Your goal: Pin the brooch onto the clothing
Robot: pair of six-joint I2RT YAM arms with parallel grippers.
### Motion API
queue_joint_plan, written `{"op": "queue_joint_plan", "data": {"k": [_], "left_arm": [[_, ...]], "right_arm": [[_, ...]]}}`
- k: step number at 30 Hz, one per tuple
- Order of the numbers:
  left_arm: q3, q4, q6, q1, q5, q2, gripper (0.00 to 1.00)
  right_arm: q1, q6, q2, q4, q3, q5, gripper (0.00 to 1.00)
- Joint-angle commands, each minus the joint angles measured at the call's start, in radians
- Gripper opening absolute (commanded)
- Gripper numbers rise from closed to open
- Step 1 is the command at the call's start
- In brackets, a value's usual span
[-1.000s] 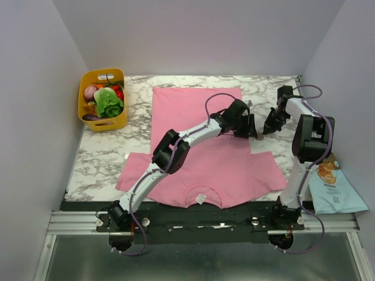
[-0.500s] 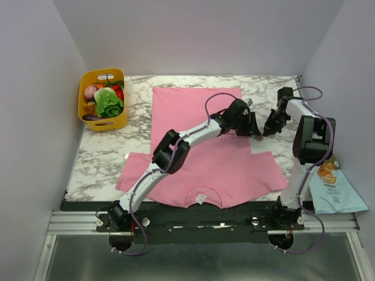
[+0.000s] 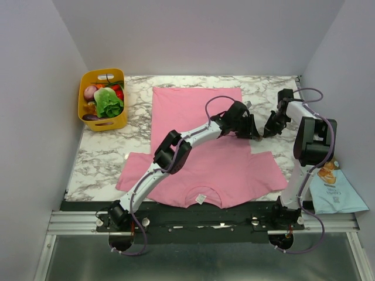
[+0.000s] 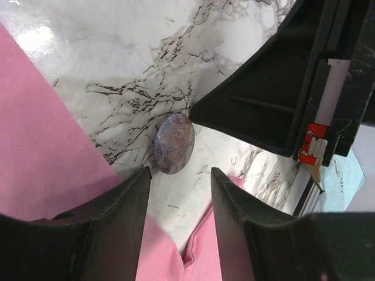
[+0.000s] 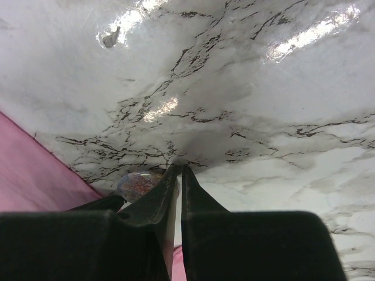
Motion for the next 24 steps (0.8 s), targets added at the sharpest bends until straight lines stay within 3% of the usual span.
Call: {"op": "queue_joint_plan", "data": {"k": [1, 13, 16, 21, 24], "left_arm": [[0.007, -0.006, -0.019, -0.013, 0.017, 0.055, 0.53], [0.010, 0.023, -0.042, -0.014, 0.023, 0.070, 0.46], [0.009, 0.028, -0.045, -0.016, 0.023, 0.072, 0.38], [-0.006, 0.026, -0.028, -0.016, 0.026, 0.043, 0.17], [-0.023, 0.017, -0.014, -0.016, 0.023, 0.020, 0.16]], "right_arm": [[0.005, -0.003, -0.026, 0.012, -0.042, -0.030, 0.15], [0.005, -0.011, -0.076, 0.041, -0.078, -0.122, 0.14], [0.003, -0.011, -0.085, 0.046, -0.086, -0.129, 0.13], [0.005, -0.011, -0.105, 0.035, -0.072, -0.115, 0.13], [0.003, -0.006, -0.125, 0.024, -0.062, -0.090, 0.13]]}}
